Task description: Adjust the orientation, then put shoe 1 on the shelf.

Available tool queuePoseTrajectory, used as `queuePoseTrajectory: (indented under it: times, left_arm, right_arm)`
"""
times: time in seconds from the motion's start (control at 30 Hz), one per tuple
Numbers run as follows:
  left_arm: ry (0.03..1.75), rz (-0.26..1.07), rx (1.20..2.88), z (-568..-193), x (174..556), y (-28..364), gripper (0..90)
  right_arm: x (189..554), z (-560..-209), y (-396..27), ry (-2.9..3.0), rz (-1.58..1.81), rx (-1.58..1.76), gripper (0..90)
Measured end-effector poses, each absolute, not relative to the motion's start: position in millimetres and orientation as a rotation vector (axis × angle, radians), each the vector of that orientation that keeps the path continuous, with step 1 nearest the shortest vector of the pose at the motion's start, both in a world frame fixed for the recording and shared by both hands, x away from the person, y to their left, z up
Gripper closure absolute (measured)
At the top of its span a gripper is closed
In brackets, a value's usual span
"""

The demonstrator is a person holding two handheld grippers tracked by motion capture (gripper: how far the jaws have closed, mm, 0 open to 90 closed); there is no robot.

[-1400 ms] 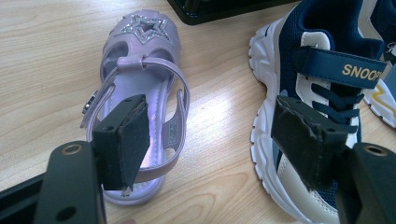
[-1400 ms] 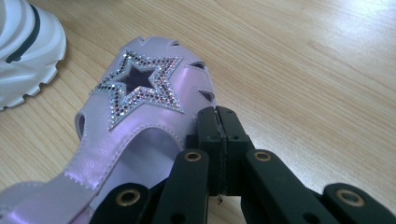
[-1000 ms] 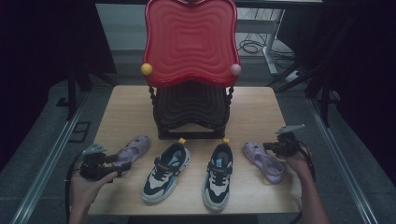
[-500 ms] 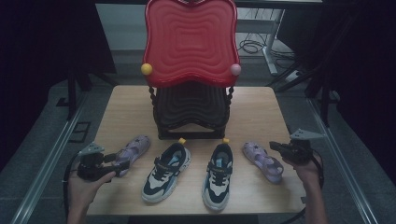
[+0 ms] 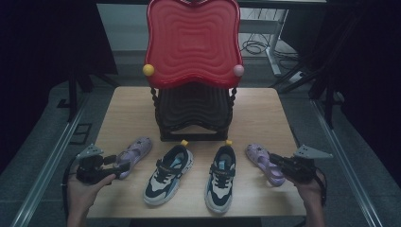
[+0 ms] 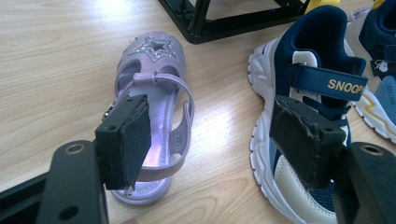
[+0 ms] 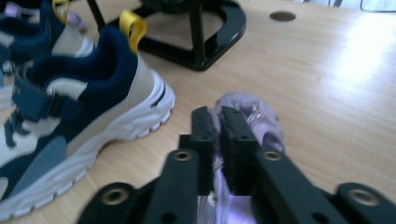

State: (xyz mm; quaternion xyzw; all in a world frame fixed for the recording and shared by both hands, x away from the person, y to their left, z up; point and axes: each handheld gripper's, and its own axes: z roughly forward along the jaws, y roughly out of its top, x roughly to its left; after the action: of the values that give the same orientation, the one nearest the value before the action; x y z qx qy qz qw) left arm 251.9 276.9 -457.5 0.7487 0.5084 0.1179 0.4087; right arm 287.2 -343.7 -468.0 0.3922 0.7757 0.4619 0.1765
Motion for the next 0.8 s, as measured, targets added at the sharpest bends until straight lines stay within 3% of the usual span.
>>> queuePoseTrajectory:
  times: [0.13, 0.27, 0.8]
  left_arm:
    - [1.282, 0.304, 1.884, -457.7, 251.3, 277.7, 29.3]
    - [1.275, 0.306, 1.886, -458.0, 251.2, 277.8, 29.2]
    - [1.287, 0.336, 1.864, -461.6, 247.1, 283.7, 30.5]
  right_arm:
    - [281.2, -471.5, -337.9, 2.189, 1.282, 1.089, 64.4]
    - [280.2, -472.1, -331.6, 2.190, 1.248, 1.082, 56.8]
    - [284.2, -473.6, -324.5, 2.189, 1.259, 1.122, 48.0]
